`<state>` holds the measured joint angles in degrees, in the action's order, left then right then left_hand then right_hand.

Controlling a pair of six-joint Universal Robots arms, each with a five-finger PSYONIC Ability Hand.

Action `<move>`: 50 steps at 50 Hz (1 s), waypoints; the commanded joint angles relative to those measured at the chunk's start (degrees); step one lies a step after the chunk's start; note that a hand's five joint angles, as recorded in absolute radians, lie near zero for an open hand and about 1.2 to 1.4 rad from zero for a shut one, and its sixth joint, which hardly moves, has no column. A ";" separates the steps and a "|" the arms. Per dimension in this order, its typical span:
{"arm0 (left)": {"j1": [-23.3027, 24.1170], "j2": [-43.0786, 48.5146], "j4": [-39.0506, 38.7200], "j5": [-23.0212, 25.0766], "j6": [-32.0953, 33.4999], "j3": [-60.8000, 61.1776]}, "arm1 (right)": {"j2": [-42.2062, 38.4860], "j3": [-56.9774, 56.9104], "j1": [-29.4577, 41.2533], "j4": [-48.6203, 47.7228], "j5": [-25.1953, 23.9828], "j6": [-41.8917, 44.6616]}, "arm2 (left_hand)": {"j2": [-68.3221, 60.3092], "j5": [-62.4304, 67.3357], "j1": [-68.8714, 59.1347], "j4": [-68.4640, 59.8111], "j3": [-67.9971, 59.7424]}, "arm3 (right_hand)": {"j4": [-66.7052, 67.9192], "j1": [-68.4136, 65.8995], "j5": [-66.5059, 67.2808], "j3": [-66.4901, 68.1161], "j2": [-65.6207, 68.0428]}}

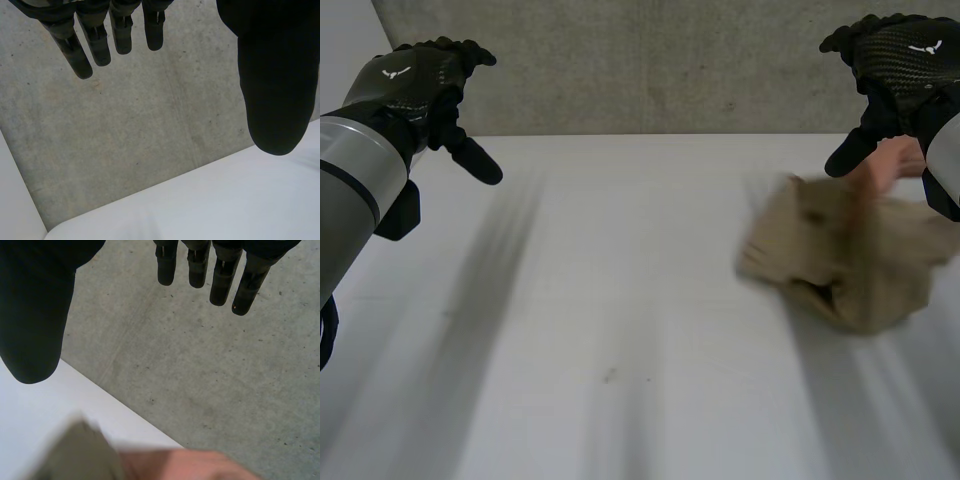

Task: Fold the shorts.

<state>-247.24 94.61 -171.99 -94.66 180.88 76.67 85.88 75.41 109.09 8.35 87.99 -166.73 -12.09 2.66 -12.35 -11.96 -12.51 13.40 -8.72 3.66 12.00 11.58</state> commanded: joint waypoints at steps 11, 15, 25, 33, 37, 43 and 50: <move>-0.17 0.40 -1.32 0.00 0.00 0.58 | -0.02 0.27 -0.01 0.00 -0.62 0.00 | 1.53 -2.10 1.80 1.41 1.96 | -3.40 -1.28 -3.66 -2.00 -1.58; -0.18 0.83 -1.68 0.00 0.09 0.58 | -0.02 0.35 -0.10 0.00 -0.62 0.00 | 1.53 -2.10 1.80 1.41 1.96 | -3.40 -1.28 -3.66 -2.00 -1.58; -0.18 1.80 -2.03 0.00 0.09 0.76 | -0.54 0.62 -0.10 -0.52 -0.71 0.35 | 1.53 -2.10 1.80 1.41 1.96 | -3.40 -1.28 -3.66 -2.00 -1.58; -0.09 4.08 -2.03 0.09 0.09 0.93 | -2.38 1.41 -0.10 -2.72 -1.94 2.28 | 1.03 -1.60 1.29 0.91 1.45 | -3.40 -1.28 -3.66 -2.00 -1.58; 0.70 5.40 -1.94 0.09 0.26 1.55 | -5.20 2.11 -0.02 -1.76 -4.13 7.90 | 0.02 -0.59 0.28 -0.10 0.44 | -3.40 -1.28 -3.66 -2.00 -1.58; 2.46 7.25 -1.85 0.09 0.53 3.04 | -8.71 5.27 1.82 -1.23 -6.16 20.54 | -0.99 0.42 -0.73 -1.11 -0.57 | -3.40 -1.28 -3.66 -2.00 -1.58; 8.26 13.05 -1.15 -0.79 0.61 4.62 | -15.56 3.26 4.03 -1.84 -5.54 22.33 | -1.16 0.59 -0.90 -1.28 -0.74 | -3.40 -1.28 -3.66 -2.00 -1.58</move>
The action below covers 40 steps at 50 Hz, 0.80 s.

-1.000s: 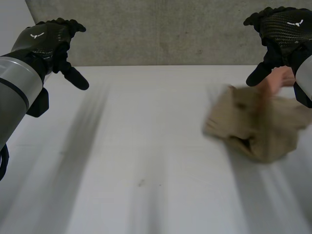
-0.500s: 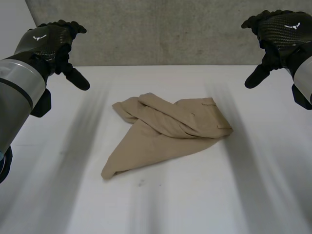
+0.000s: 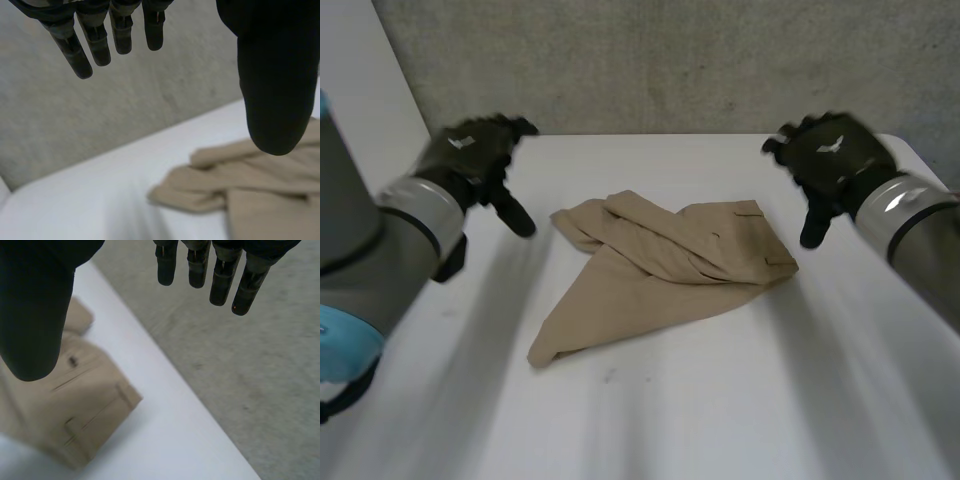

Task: Fold the shorts.

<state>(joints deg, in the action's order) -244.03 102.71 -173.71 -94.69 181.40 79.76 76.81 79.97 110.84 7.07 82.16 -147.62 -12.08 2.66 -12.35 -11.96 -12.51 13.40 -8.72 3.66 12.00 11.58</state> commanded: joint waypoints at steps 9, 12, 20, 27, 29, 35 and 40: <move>9.63 11.62 -0.49 -5.58 0.01 6.19 | -18.36 -4.56 2.27 -7.24 0.02 -7.07 | -1.50 0.92 -1.23 -1.62 -1.07 | -3.40 -1.28 -3.66 -2.00 -1.58; 9.72 14.00 -0.93 -7.52 0.01 6.28 | -21.78 -5.61 2.36 -10.05 0.02 -8.74 | -1.50 0.92 -1.23 -1.62 -1.07 | -3.40 -1.28 -3.66 -2.00 -1.58; 10.24 18.23 -1.46 -9.02 0.09 5.84 | -28.29 -8.86 2.89 -11.55 -0.06 -13.38 | -2.84 2.27 -2.58 -2.96 -2.42 | 3.38 -8.07 3.13 4.79 5.21; 10.25 19.90 -5.23 -9.46 0.09 5.14 | -30.76 -10.18 3.06 -13.39 -0.07 -15.42 | -28.18 27.61 -27.92 -28.30 -27.76 | 50.23 -54.91 49.97 51.63 52.05; 10.25 19.81 -6.98 -10.16 0.09 5.40 | -30.41 -10.36 3.06 -14.54 0.20 -15.60 | -50.97 50.39 -50.70 -51.08 -50.54 | 66.59 -71.28 66.34 68.00 68.42; 10.77 17.71 -8.31 -11.66 0.09 6.11 | -22.79 -8.44 2.71 -14.19 0.64 -14.90 | -67.92 67.34 -67.65 -68.04 -67.49 | 66.60 -71.28 66.34 68.00 68.42; 12.00 8.76 -8.23 -11.57 0.18 8.38 | -13.81 -5.97 2.36 -10.25 0.64 -13.49 | -67.92 67.34 -67.65 -68.04 -67.49 | 66.60 -71.28 66.34 68.00 68.42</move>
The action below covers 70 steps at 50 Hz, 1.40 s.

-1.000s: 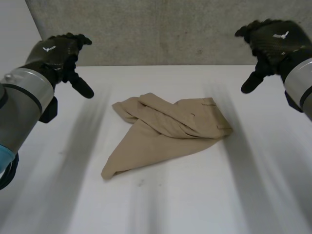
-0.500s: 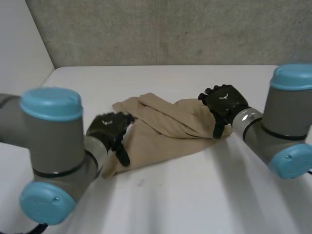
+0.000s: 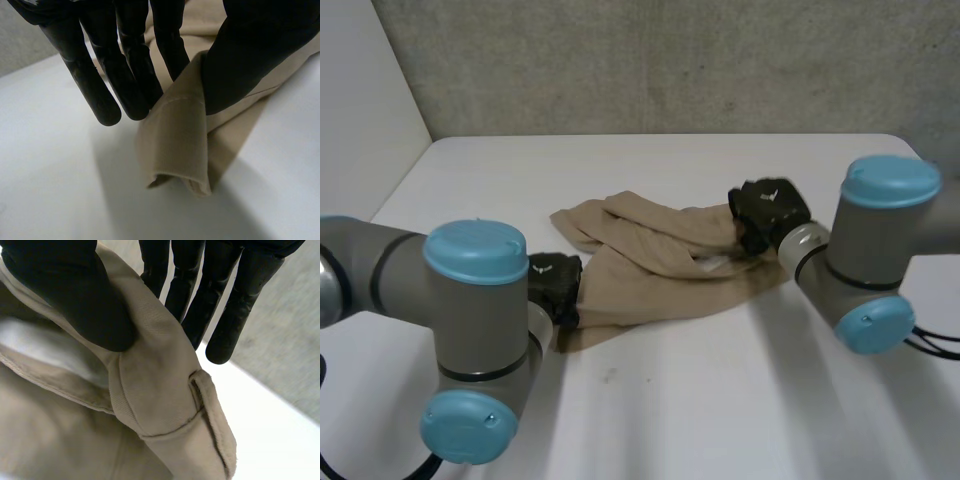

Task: Fold the shorts.

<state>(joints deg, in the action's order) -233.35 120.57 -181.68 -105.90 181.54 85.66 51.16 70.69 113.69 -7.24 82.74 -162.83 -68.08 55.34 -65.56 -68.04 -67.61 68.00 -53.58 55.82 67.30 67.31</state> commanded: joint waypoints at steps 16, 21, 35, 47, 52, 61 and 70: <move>2.20 -34.35 0.01 4.20 -0.22 10.14 | 27.78 -1.33 -0.66 13.40 -0.48 6.56 | -11.92 14.66 -14.44 -11.96 -12.39 | 12.00 -26.42 14.18 12.70 12.69; 2.02 -31.63 -0.43 6.23 -0.22 13.21 | 17.77 -6.78 -0.66 12.61 0.23 8.23 | -11.92 14.66 -14.44 -11.96 -12.39 | 12.00 -26.42 14.18 12.70 12.69; 2.02 -13.70 -1.13 5.70 -0.30 8.03 | 0.58 -13.42 0.39 -9.54 17.37 26.35 | -6.90 9.64 -9.41 -6.93 -7.36 | -58.00 43.58 -55.82 -57.30 -57.31; -1.05 -9.39 -3.94 5.61 0.05 4.78 | 20.65 12.27 -0.31 6.52 5.42 14.57 | -5.05 7.79 -7.56 -5.08 -5.51 | -58.00 43.58 -55.82 -57.30 -57.31; -2.55 -6.59 -4.56 5.61 0.05 1.72 | 23.98 19.29 -0.57 16.80 2.61 3.70 | -5.38 8.12 -7.90 -5.42 -5.85 | -58.00 43.58 -55.82 -57.30 -57.31; -3.34 0.98 -4.03 5.35 -0.04 -7.17 | 27.07 32.75 -3.21 17.09 -5.31 -8.82 | -5.72 8.46 -8.24 -5.75 -6.18 | -58.00 43.58 -55.82 -57.30 -57.31; -3.34 2.21 -3.68 4.12 -0.04 -8.84 | 26.98 39.35 -3.12 9.01 -3.21 -8.47 | -5.72 8.46 -8.24 -5.75 -6.18 | -54.58 40.16 -52.40 -53.87 -53.88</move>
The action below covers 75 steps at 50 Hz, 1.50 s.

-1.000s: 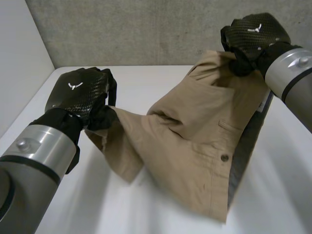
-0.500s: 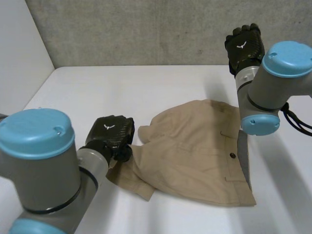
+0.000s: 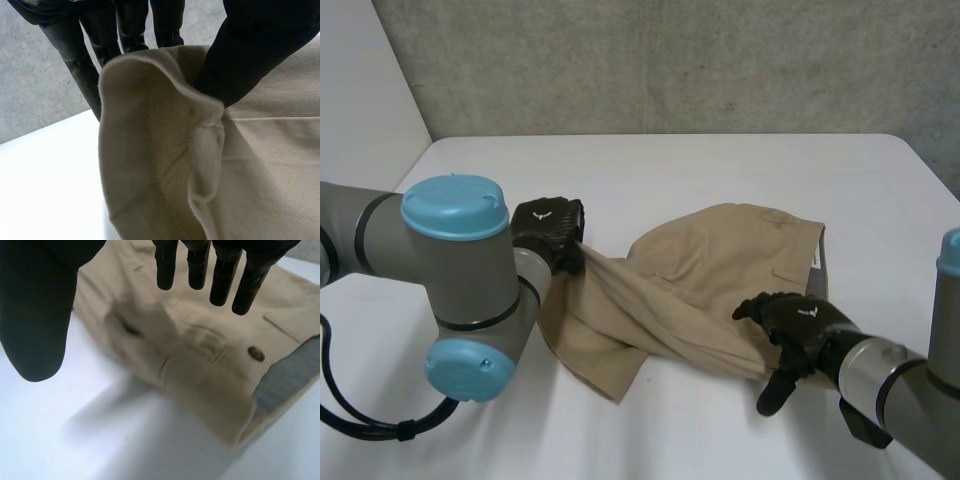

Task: Fold the shorts.

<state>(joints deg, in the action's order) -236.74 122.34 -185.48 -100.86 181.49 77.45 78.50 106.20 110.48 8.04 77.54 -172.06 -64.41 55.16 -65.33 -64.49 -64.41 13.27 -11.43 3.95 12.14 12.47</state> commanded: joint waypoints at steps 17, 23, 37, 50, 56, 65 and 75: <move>0.31 -15.80 9.61 -0.83 0.09 2.44 | 15.43 -6.42 0.61 -14.47 8.51 17.36 | -15.59 14.84 -14.67 -15.51 -15.59 | 66.73 -68.57 66.05 67.86 67.53; -0.13 -32.50 9.61 0.04 0.18 1.48 | 20.46 -16.80 0.27 -8.41 8.33 17.46 | -15.59 14.84 -14.67 -15.51 -15.59 | 66.73 -68.57 66.05 67.86 67.53; -1.18 -47.11 10.05 2.86 0.18 -3.36 | 21.87 -33.95 0.00 -0.58 7.01 17.37 | -15.59 14.84 -14.67 -15.51 -15.59 | 66.73 -68.57 66.05 67.86 67.53; -4.34 -29.99 9.44 2.86 1.32 -2.83 | 4.30 -33.43 0.53 2.24 6.31 17.98 | -15.59 14.84 -14.67 -15.51 -15.59 | 66.73 -68.57 66.05 67.86 67.53; -8.74 -15.41 3.83 2.86 4.83 -8.96 | -5.44 -35.18 0.62 -2.57 6.66 16.76 | -15.59 14.84 -14.67 -15.51 -15.59 | 66.73 -68.57 66.05 67.86 67.53; -9.18 -7.64 -4.97 2.33 5.89 -27.69 | -10.30 -42.03 0.62 -27.27 12.98 13.94 | -15.59 14.84 -14.67 -15.51 -15.59 | 66.73 -68.57 66.05 67.86 67.53; -7.43 -15.98 -7.61 2.15 5.54 -27.37 | -4.24 -44.24 3.51 -34.59 15.10 13.85 | -15.59 14.84 -14.67 -15.51 -15.59 | 66.73 -68.57 66.05 67.86 67.53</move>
<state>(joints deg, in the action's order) -245.30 112.75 -192.25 -98.74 187.40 46.59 70.28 61.90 112.08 -25.46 92.34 -158.21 -68.74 55.34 -65.55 -68.95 -68.33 68.30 -54.98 56.14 67.79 67.42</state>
